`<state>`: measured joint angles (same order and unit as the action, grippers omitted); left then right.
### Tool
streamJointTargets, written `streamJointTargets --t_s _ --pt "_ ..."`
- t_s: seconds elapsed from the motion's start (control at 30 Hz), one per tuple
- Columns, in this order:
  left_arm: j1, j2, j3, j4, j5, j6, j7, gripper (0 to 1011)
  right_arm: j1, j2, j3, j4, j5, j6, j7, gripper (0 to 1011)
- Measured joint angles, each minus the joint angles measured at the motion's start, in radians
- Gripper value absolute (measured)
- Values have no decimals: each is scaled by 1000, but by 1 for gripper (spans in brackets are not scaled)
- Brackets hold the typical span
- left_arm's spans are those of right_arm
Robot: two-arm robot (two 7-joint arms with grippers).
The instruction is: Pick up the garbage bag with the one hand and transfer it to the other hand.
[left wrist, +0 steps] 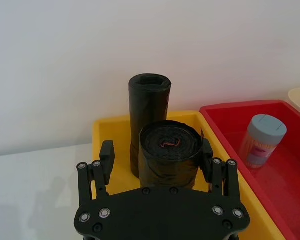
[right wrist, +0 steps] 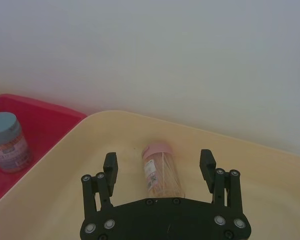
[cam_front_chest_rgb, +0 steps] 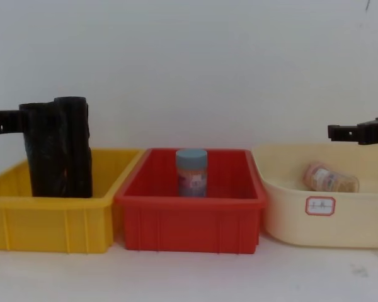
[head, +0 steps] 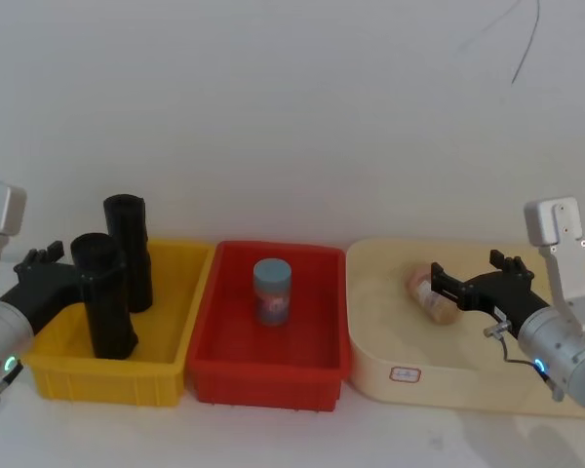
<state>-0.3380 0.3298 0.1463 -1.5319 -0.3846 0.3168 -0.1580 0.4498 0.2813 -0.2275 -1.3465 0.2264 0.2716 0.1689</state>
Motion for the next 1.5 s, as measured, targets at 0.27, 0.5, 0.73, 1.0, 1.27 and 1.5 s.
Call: streamJointTargets --t_s 0.27,0.5,0.73,1.0,1.27,1.5 --pt "-22 -10 13 33 12 -14 -10 1001 0 0 0 0 0 0 0 1001" --pt "-58 -24 34 78 16 -34 -45 1001 0 0 0 0 0 0 0 1001" --pt "-81 -35 48 111 17 -48 -65 1001 0 0 0 0 0 0 0 1001" --pt "-97 -41 57 133 16 -57 -79 886 0 0 0 0 0 0 0 1001" --pt "-104 -44 62 143 16 -62 -85 640 0 0 0 0 0 0 0 1002" --pt "-107 -46 64 147 16 -64 -89 579 0 0 0 0 0 0 0 1001"
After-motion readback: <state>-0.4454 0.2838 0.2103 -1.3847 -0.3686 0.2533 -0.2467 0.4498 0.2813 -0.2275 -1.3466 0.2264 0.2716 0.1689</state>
